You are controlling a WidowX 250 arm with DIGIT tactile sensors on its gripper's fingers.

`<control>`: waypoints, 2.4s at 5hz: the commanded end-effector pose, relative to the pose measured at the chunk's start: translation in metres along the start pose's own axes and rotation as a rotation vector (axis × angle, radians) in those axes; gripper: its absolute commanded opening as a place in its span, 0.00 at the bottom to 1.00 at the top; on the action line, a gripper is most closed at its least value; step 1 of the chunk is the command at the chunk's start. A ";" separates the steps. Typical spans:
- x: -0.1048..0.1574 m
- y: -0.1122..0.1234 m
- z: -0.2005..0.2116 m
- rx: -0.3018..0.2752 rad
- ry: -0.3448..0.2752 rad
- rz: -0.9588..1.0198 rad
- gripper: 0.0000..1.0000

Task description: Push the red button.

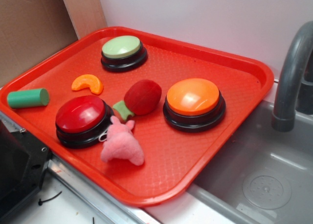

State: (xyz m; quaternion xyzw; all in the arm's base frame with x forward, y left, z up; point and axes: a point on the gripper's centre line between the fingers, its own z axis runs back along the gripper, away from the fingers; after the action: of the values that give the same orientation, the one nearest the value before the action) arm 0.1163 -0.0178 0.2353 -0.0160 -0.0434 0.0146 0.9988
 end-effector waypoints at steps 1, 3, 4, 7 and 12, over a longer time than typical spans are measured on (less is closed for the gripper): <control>0.000 0.000 0.000 0.000 0.000 0.000 1.00; 0.035 0.019 -0.099 0.074 0.134 -0.125 1.00; 0.038 0.009 -0.149 0.090 0.094 -0.206 1.00; 0.027 -0.014 -0.190 0.114 0.073 -0.313 1.00; 0.040 -0.010 -0.133 0.064 0.075 -0.313 1.00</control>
State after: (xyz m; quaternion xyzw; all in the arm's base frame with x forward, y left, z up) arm 0.1543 -0.0270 0.0951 0.0248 0.0170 -0.1414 0.9895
